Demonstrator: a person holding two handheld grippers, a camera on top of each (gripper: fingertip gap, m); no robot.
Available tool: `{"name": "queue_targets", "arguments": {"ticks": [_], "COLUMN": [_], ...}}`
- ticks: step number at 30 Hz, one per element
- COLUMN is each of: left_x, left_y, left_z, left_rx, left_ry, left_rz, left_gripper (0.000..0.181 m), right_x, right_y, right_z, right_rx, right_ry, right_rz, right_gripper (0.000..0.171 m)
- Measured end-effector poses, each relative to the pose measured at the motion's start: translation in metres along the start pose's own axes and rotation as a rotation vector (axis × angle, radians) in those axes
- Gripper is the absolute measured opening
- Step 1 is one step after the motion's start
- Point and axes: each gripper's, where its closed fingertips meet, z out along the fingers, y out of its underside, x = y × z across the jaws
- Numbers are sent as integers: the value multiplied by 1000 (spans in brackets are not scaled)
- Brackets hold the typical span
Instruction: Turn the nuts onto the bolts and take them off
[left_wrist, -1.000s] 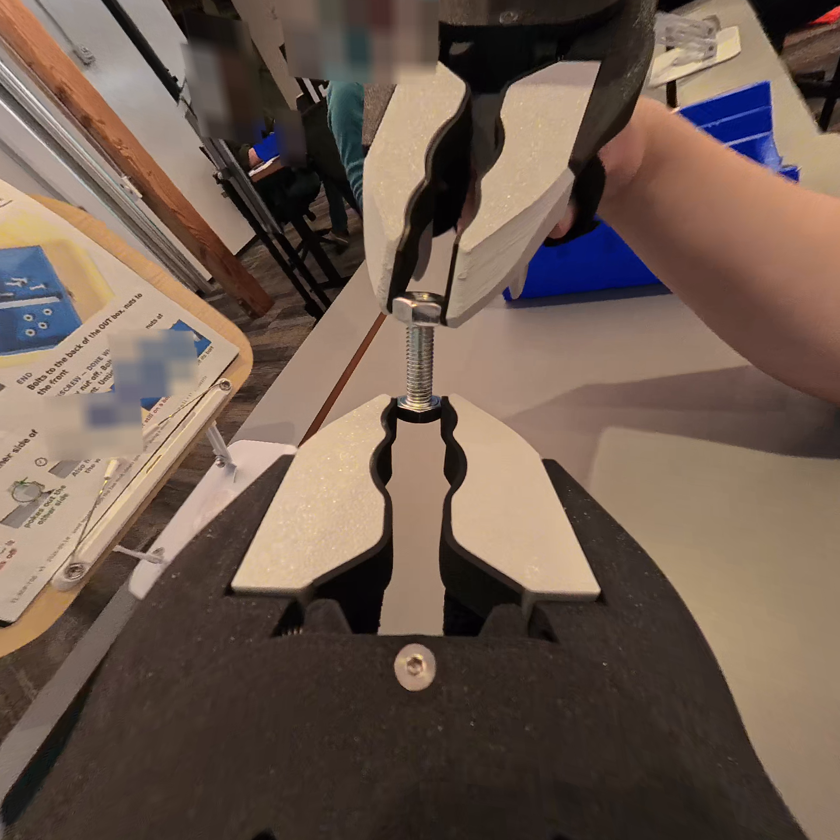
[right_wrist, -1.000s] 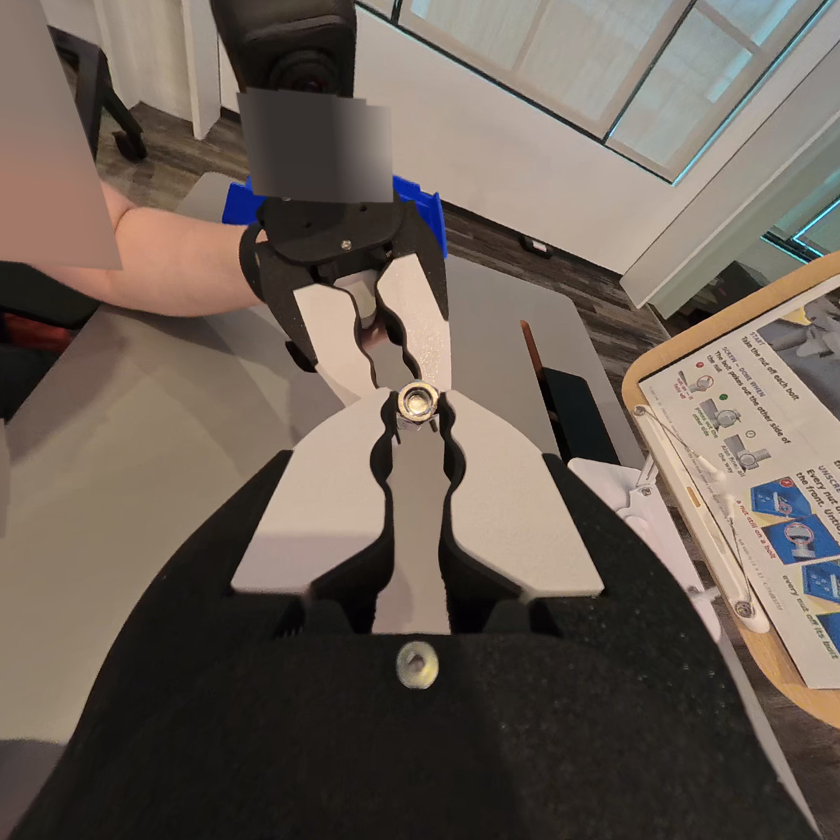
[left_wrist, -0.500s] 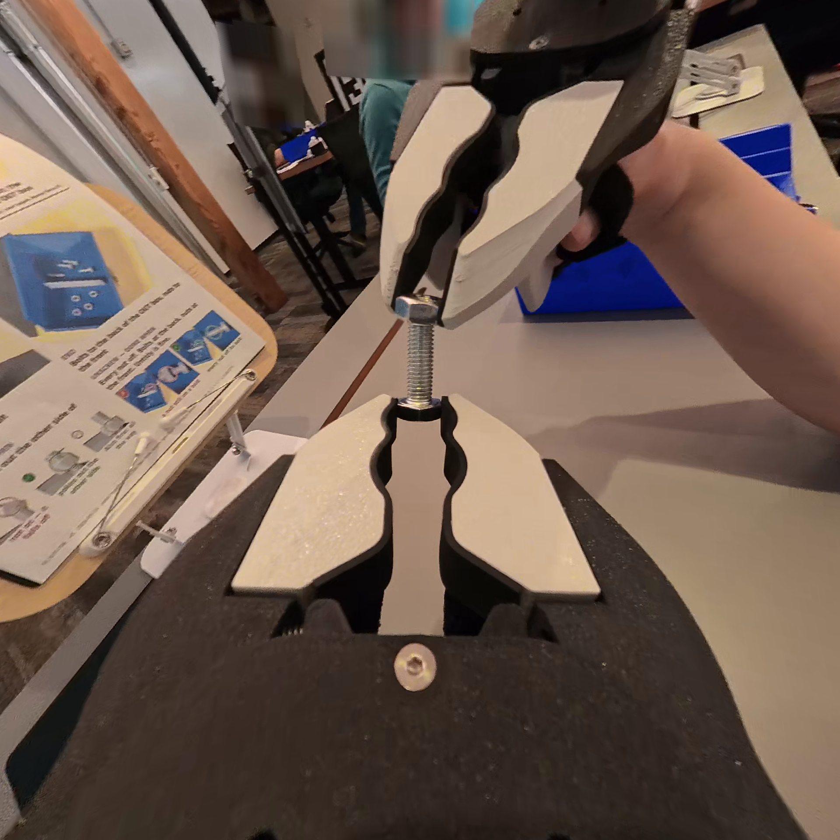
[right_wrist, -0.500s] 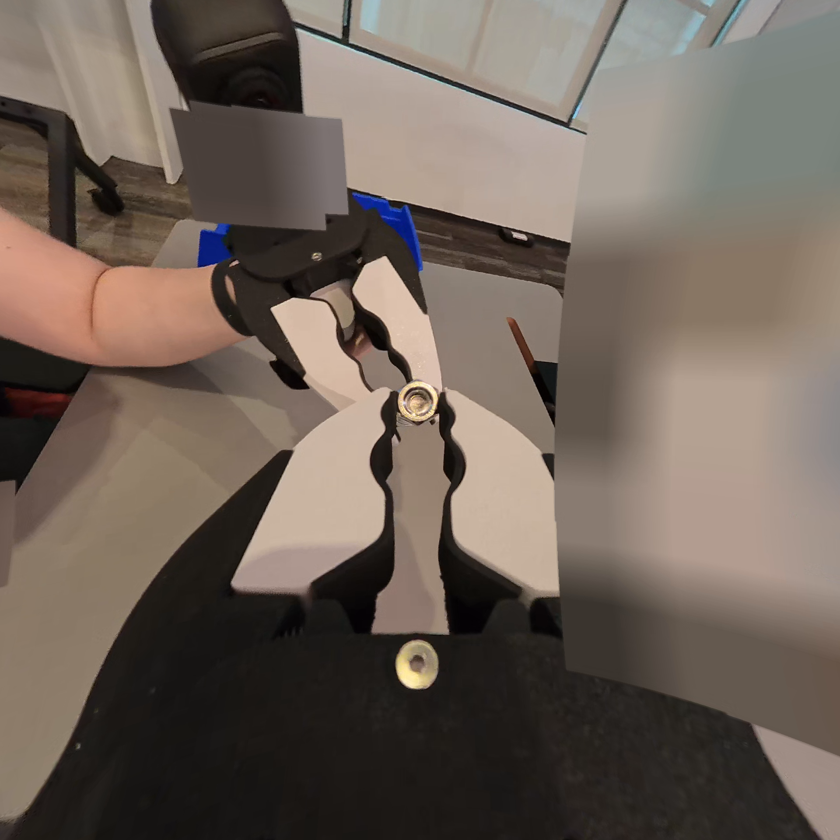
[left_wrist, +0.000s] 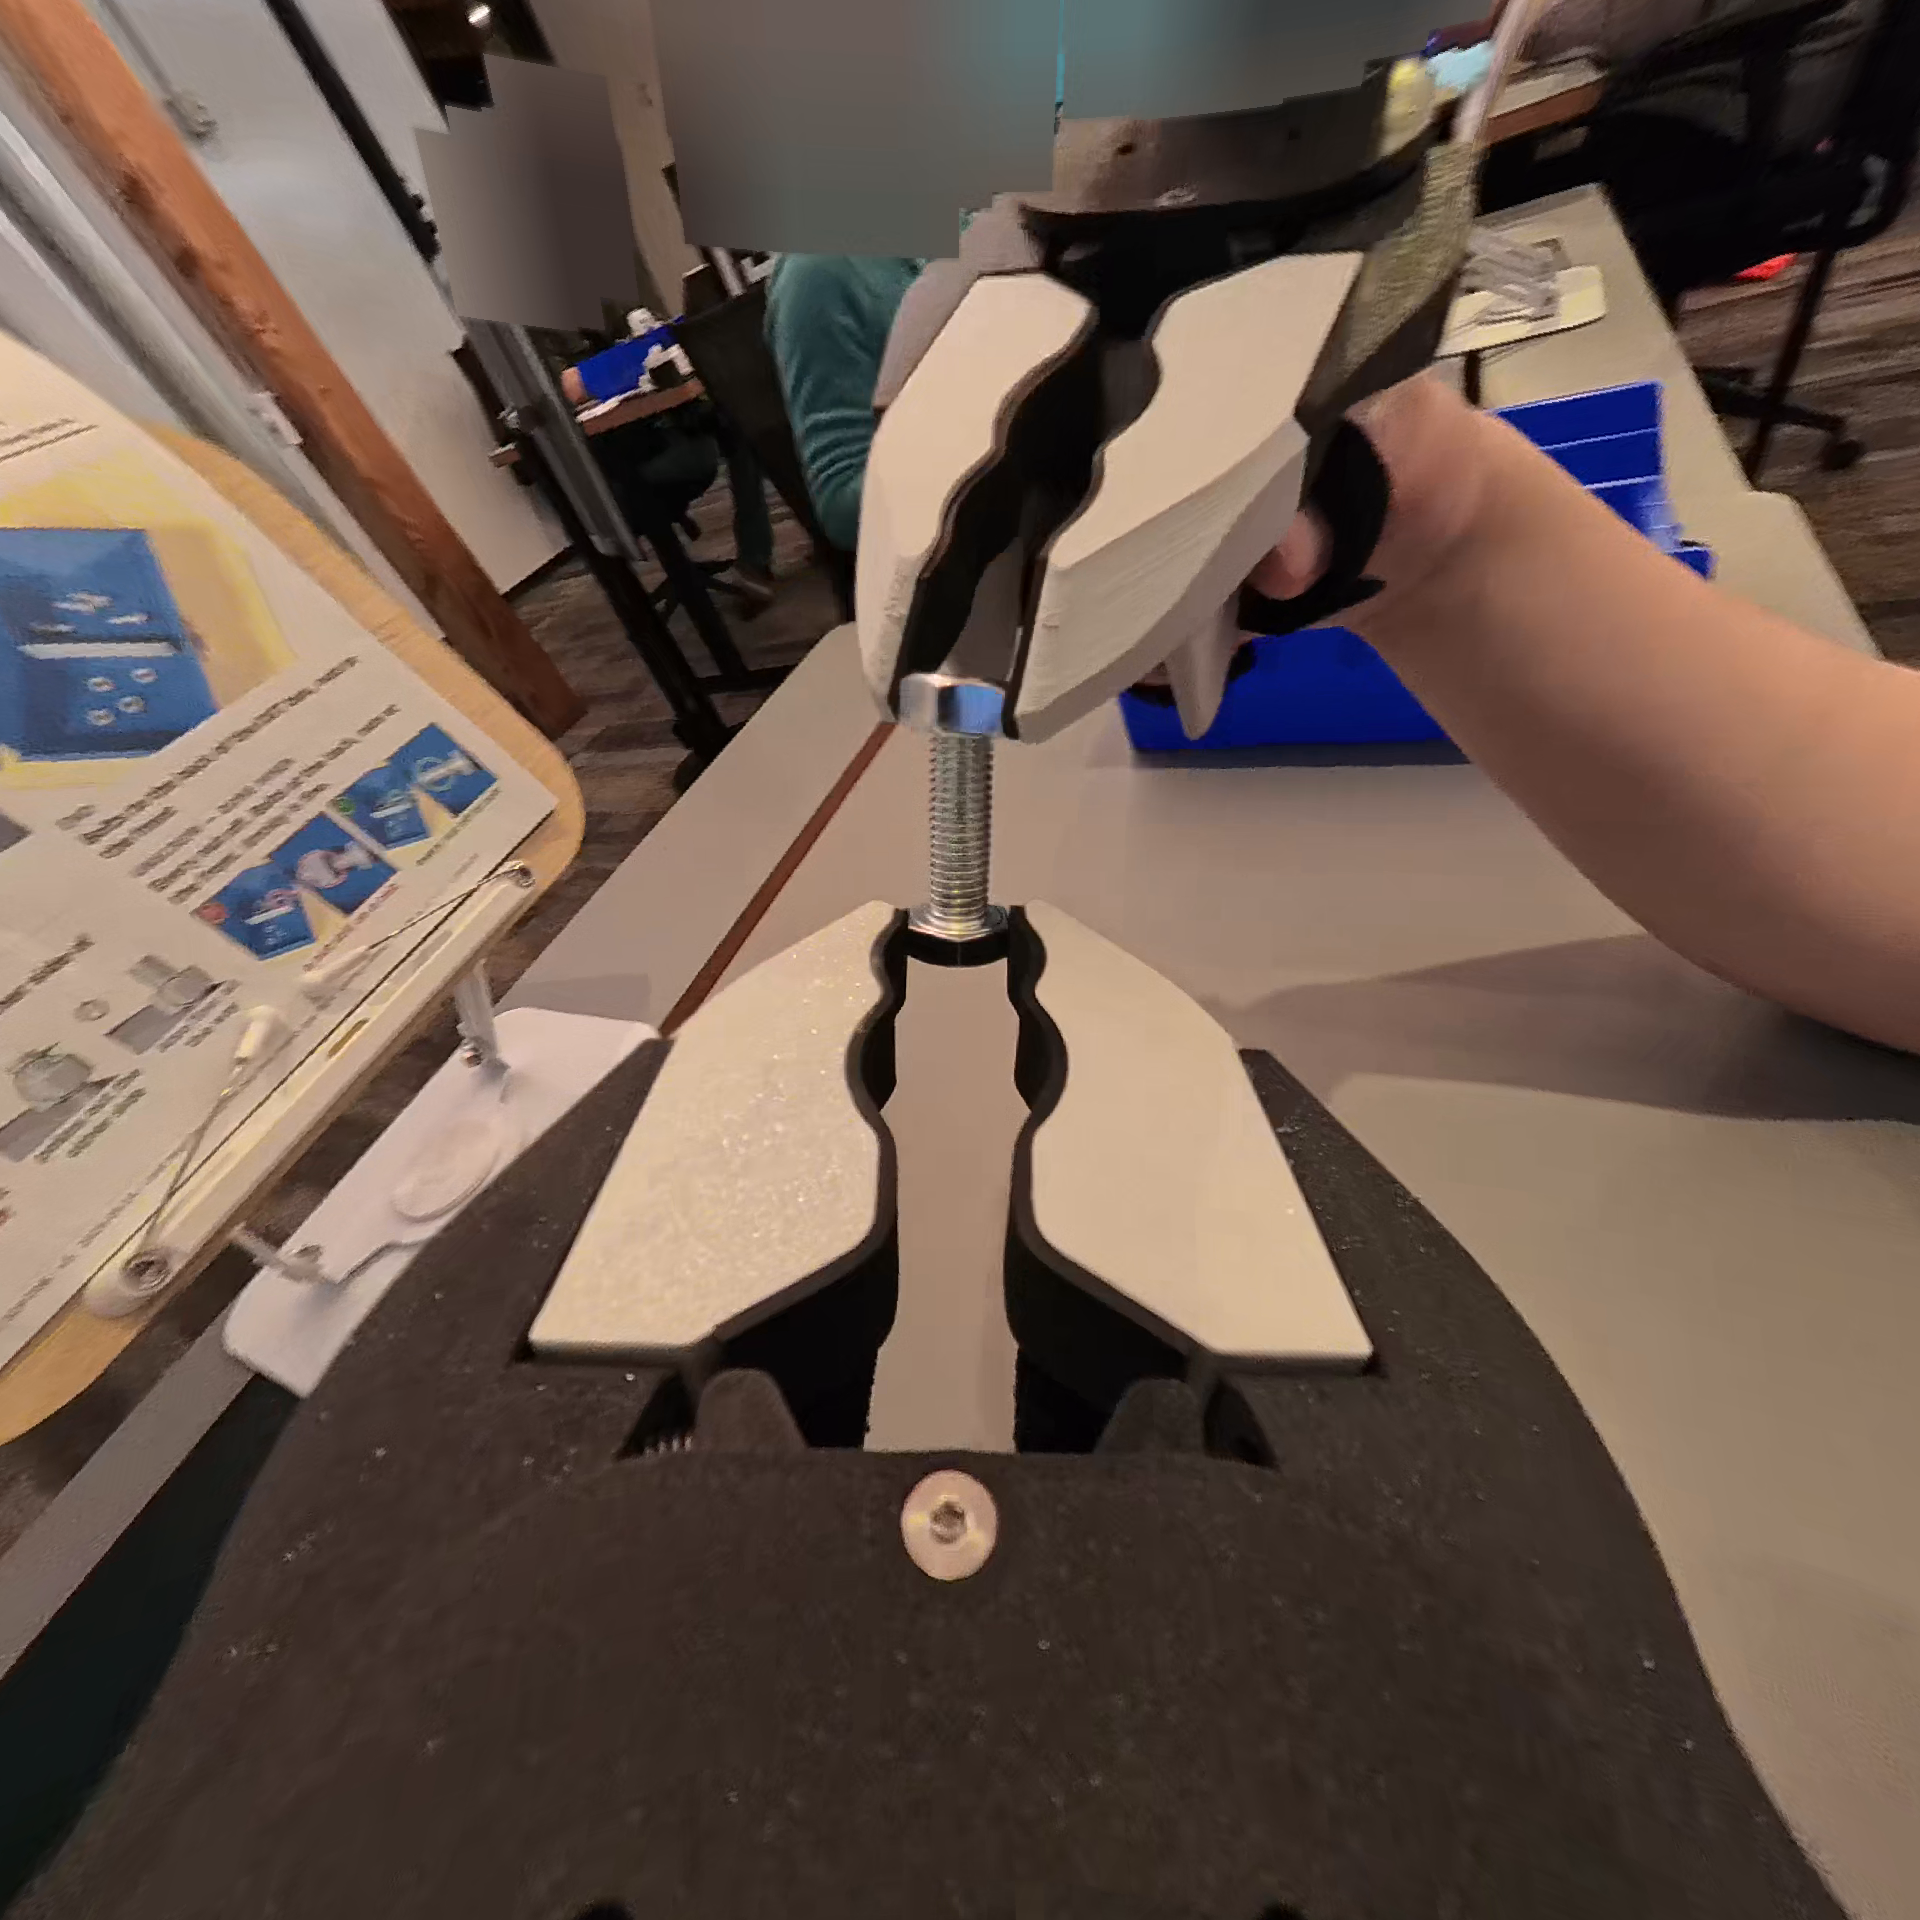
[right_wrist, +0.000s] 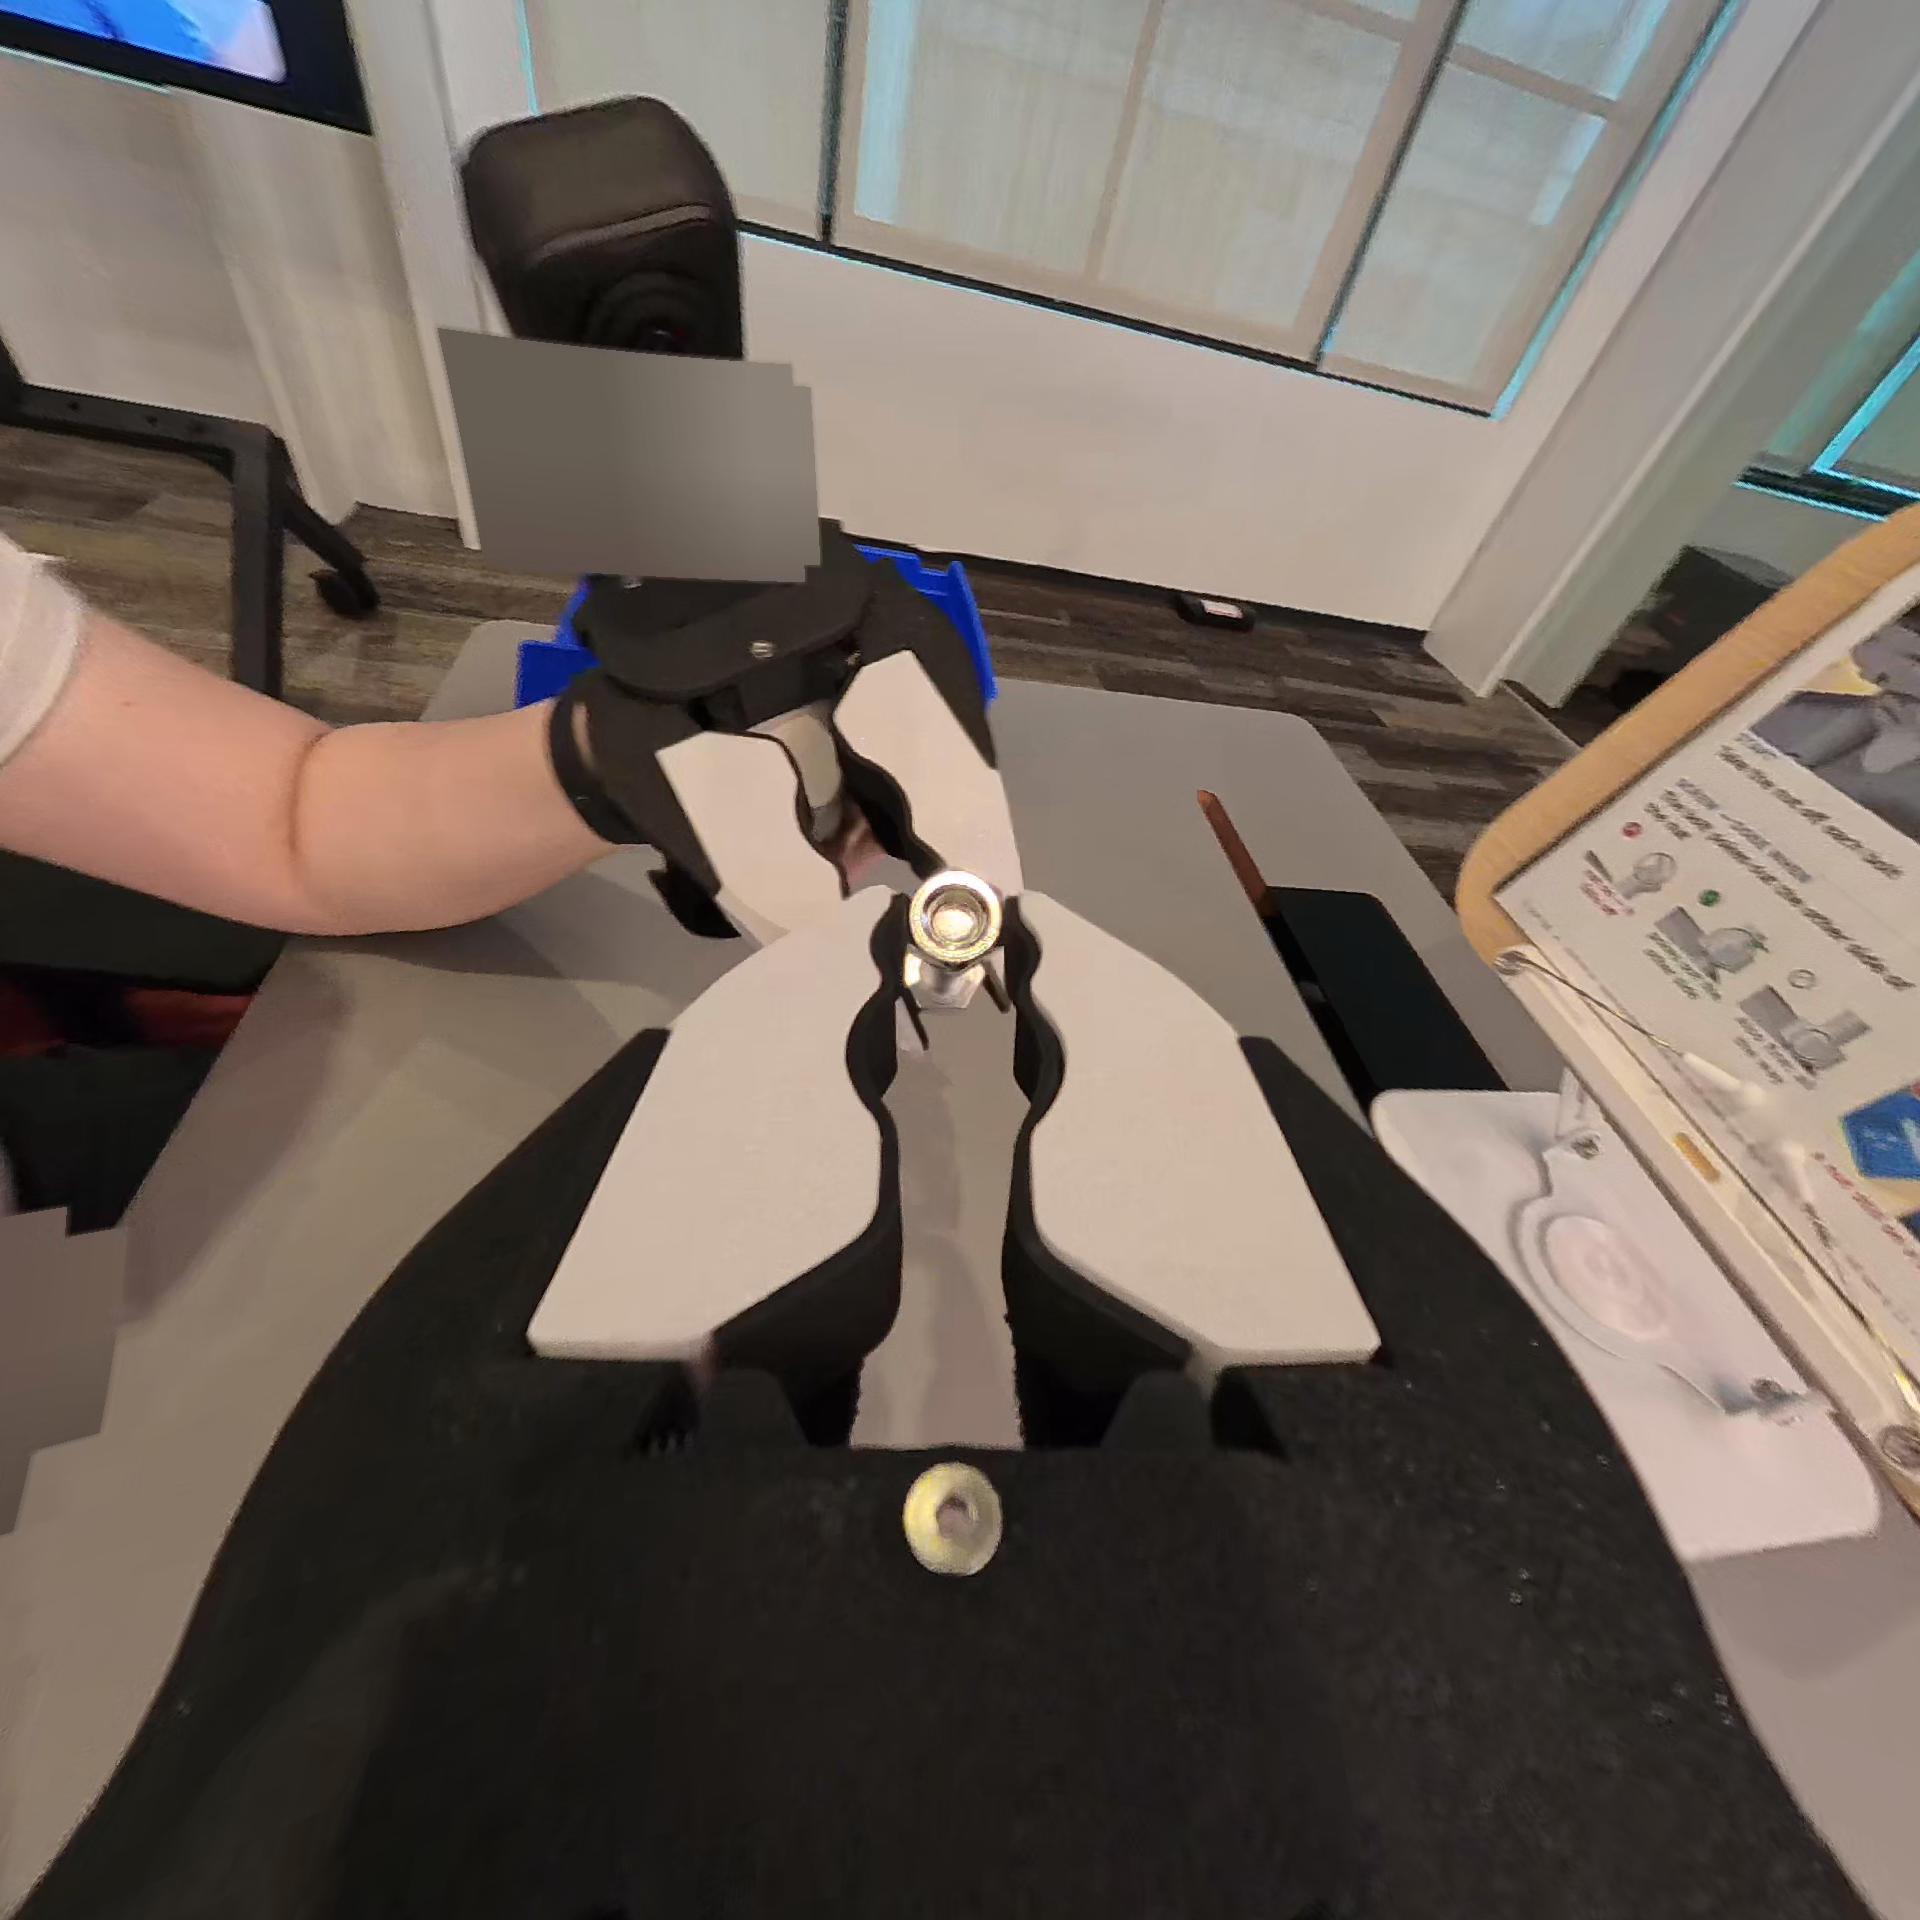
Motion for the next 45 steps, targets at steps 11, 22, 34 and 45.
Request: {"name": "queue_targets", "arguments": {"ticks": [11, 22, 34, 45], "left_x": [52, 36, -14, 21], "left_y": [-12, -6, 0, -14], "left_z": [-17, -11, -15, -19], "left_rx": [78, 22, -60, 38], "left_ry": [337, 240, -27, 215], "left_rz": [42, 30, -103, -104], "left_gripper": [18, 18, 18, 18], "right_x": [-53, -36, 10, -18], "right_y": [-7, -1, -10, -22], "right_z": [-12, -8, 17, -14], "right_rx": [70, -31, 25, 146], "right_ry": [-320, -180, 67, -107], "right_rz": [-81, -44, 223, 5], "right_gripper": [17, 17, 17, 33]}}
